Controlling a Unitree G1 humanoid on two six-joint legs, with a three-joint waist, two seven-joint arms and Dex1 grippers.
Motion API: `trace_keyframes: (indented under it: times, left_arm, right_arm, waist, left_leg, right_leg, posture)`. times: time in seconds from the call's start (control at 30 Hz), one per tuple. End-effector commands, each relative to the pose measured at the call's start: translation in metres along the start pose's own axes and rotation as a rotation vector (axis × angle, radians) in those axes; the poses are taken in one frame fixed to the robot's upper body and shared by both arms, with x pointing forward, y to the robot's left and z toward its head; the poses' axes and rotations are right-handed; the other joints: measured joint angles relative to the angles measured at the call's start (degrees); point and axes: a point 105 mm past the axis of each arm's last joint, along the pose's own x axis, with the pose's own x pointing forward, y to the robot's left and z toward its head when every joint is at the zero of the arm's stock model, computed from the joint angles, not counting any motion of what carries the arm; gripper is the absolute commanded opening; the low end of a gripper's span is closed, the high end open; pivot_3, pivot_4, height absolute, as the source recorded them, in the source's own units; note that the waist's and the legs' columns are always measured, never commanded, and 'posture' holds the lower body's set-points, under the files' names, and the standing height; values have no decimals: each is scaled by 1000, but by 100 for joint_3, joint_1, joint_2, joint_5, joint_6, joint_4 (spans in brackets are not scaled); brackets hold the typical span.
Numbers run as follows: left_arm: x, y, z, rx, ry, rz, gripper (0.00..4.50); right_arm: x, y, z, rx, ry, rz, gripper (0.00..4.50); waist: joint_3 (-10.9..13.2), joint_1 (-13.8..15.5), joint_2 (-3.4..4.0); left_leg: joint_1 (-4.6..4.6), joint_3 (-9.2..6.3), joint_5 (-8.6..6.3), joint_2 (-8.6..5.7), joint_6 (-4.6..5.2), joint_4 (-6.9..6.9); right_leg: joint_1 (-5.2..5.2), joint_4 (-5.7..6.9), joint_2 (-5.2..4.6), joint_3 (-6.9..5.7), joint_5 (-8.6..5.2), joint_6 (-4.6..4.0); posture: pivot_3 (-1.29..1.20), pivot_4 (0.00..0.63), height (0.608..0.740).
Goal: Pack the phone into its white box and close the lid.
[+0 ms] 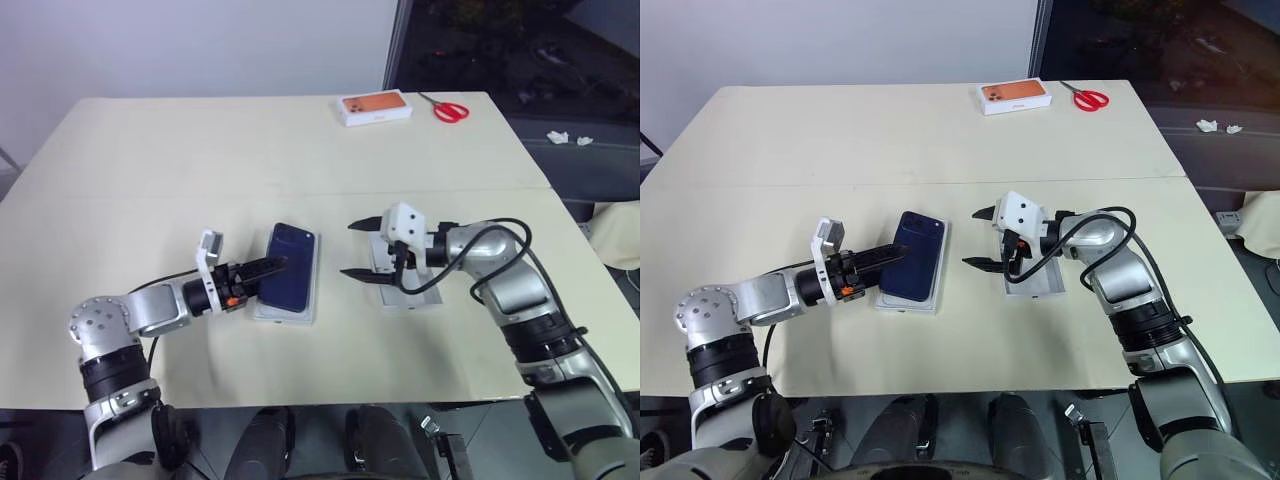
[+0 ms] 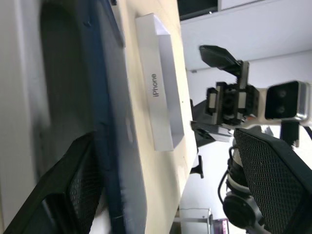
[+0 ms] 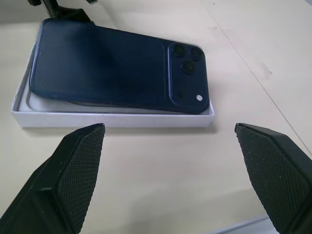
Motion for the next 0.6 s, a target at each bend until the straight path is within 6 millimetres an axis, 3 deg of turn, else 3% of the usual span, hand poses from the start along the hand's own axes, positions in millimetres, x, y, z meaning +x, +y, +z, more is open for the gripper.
trace_keyframes:
  times: [0.03,0.6]
  left_arm:
    - [0,-16,0,62,28,-41,4187]
    - [-27,-25,6,104,3,11,4187]
  right_arm:
    - [1,-4,12,-44,-30,-6,4500]
    - [3,-2,8,-43,-17,2,4500]
  waist:
    - [0,0,0]
    - [1,-3,3]
  left_leg:
    - [0,0,0,0,0,2]
    - [-3,0,-9,0,14,20]
  right_leg:
    - [0,0,0,0,0,0]
    - [3,2,-1,4,0,-1]
  posture:
    - [0,150,740]
    - [0,150,740]
